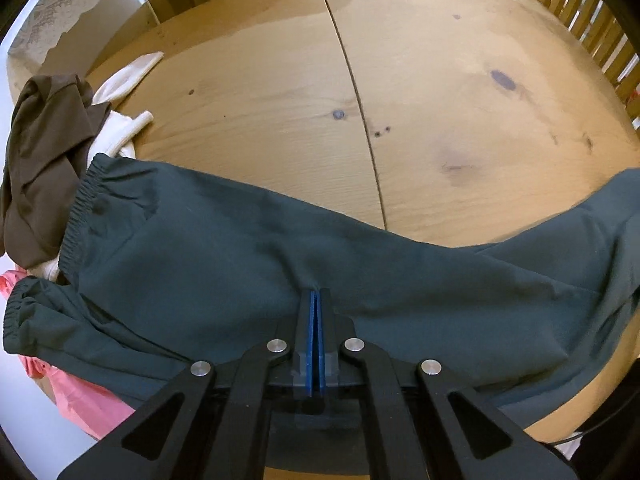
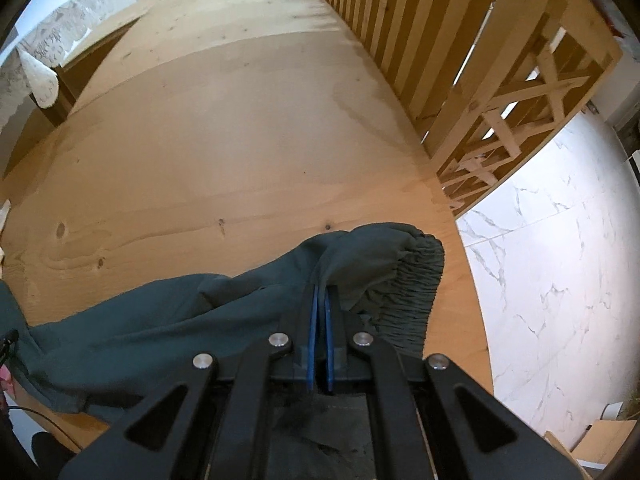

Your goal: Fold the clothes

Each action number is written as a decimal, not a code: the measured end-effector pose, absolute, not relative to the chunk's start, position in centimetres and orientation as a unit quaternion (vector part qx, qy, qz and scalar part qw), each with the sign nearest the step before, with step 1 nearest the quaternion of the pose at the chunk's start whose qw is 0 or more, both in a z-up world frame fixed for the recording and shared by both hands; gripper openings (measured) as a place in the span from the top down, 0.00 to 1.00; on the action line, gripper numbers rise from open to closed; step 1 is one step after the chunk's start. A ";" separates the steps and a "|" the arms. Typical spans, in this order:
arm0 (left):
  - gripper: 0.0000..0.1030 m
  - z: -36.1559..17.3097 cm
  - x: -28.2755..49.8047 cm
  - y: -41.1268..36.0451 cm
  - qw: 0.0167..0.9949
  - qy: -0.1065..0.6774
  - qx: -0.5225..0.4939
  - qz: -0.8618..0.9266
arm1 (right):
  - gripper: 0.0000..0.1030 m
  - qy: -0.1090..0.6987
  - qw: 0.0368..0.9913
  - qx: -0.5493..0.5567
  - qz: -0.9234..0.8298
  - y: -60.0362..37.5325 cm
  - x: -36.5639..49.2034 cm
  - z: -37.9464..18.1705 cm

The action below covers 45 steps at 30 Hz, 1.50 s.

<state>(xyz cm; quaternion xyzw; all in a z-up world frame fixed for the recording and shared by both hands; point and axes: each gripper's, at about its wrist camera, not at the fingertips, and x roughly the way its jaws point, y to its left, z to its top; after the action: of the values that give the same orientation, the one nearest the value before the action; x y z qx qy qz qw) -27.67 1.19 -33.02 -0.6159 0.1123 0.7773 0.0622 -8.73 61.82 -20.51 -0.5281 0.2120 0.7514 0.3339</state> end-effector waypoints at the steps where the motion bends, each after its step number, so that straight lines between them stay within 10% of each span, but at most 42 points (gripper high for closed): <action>1: 1.00 -32.6 -27.6 0.9 0.064 0.101 -0.615 0.780 | 0.97 0.213 0.335 -0.524 0.754 61.9 -8.5 -20.2; 20: 1.00 -18.6 -34.1 -4.6 0.073 0.018 -0.508 0.858 | 0.97 0.134 0.348 -0.425 0.825 61.9 -12.9 -9.6; 28: 1.00 -3.8 -42.0 -5.6 0.042 0.009 -0.387 0.921 | 1.00 0.064 0.380 -0.324 0.864 63.4 -18.7 3.3; 34: 1.00 -1.3 -38.2 -6.3 0.072 0.028 -0.365 0.928 | 0.92 0.098 0.322 -0.391 0.857 62.1 -17.3 0.1; 38: 1.00 -5.7 -33.3 -7.4 0.075 0.036 -0.408 0.909 | 0.62 0.143 0.297 -0.464 0.822 61.9 -16.4 -8.0; 45: 1.00 -16.4 -28.4 -11.8 0.034 0.030 -0.515 0.856 | 0.62 0.104 0.305 -0.594 0.737 61.5 -15.2 -23.1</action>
<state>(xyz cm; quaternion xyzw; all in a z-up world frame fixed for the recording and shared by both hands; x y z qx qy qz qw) -28.37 -11.76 -16.44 -0.5146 0.0300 0.8562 0.0339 -15.17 61.53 -23.05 -0.5936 0.1037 0.7373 0.3055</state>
